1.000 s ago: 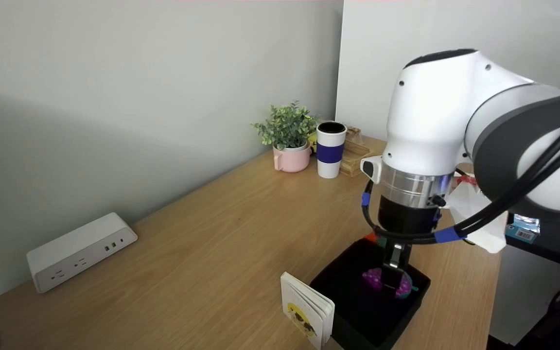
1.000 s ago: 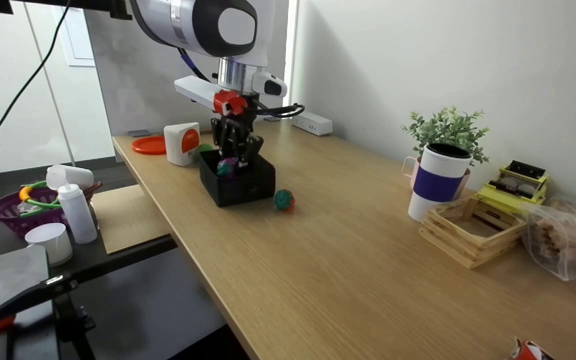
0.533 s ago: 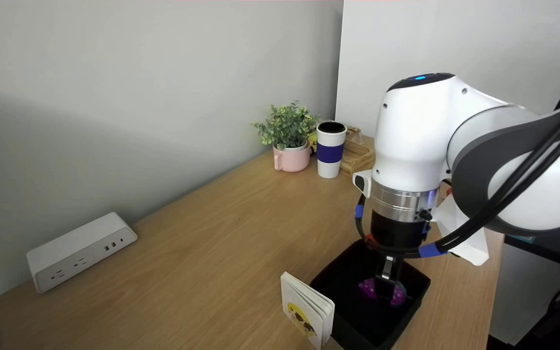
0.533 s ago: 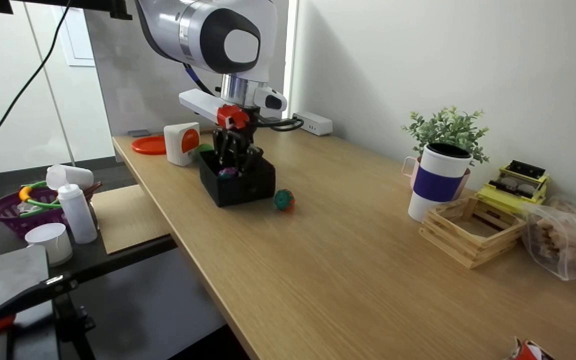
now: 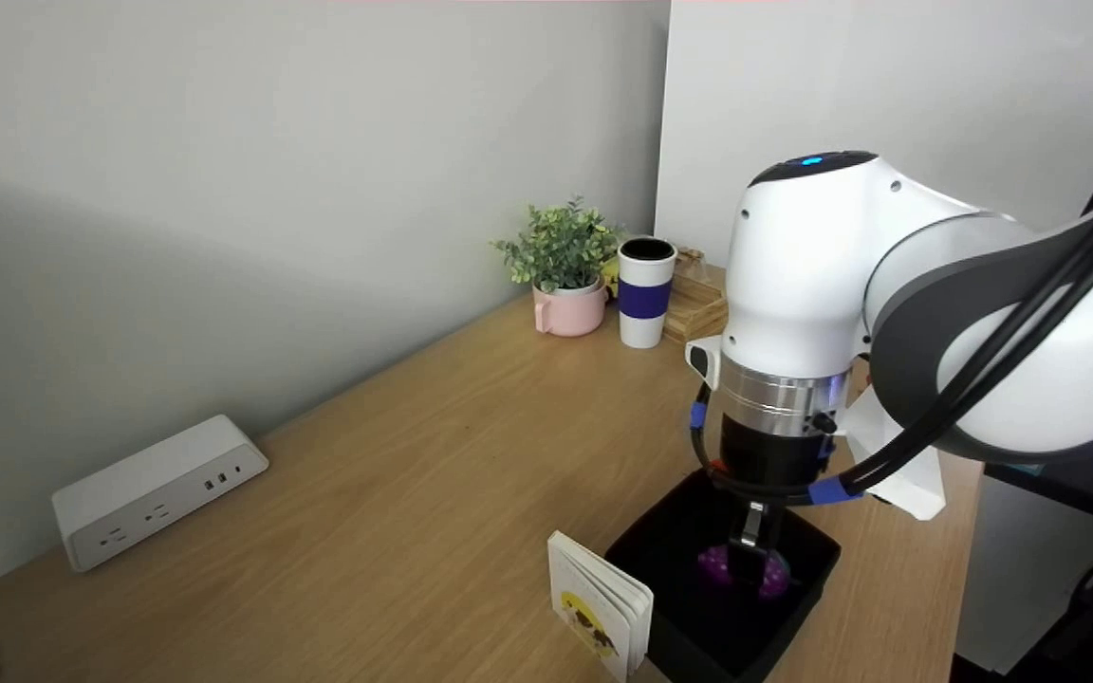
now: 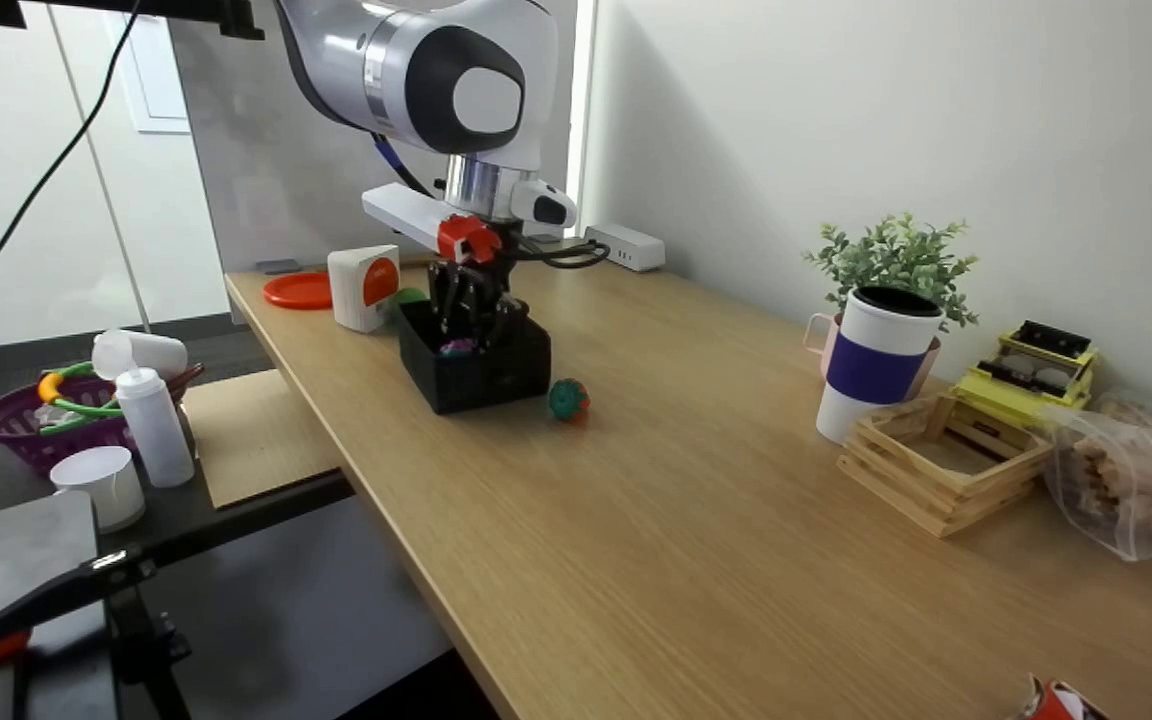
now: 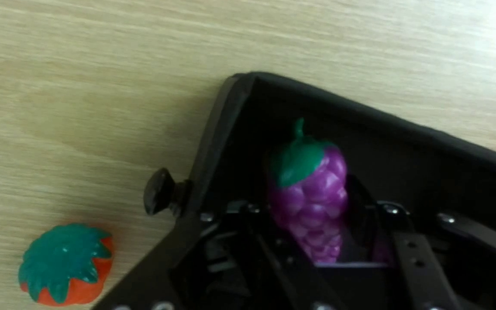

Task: Put the plastic grapes and strawberry in the box respectively

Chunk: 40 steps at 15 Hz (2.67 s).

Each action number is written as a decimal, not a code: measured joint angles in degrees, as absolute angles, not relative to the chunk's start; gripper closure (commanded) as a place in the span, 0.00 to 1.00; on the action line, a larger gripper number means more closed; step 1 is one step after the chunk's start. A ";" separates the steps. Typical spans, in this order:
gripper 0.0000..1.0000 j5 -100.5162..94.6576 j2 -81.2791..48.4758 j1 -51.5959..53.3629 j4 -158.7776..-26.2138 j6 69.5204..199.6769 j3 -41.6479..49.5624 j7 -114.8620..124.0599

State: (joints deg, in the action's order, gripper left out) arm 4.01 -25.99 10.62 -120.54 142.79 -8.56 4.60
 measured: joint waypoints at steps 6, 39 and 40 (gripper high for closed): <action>0.17 4.01 -25.99 10.62 -120.52 142.77 -8.55 4.61; 0.00 -5.27 -17.59 10.95 -121.32 140.95 -3.82 9.49; 0.00 -5.27 -17.50 10.70 -121.81 140.79 -3.54 9.44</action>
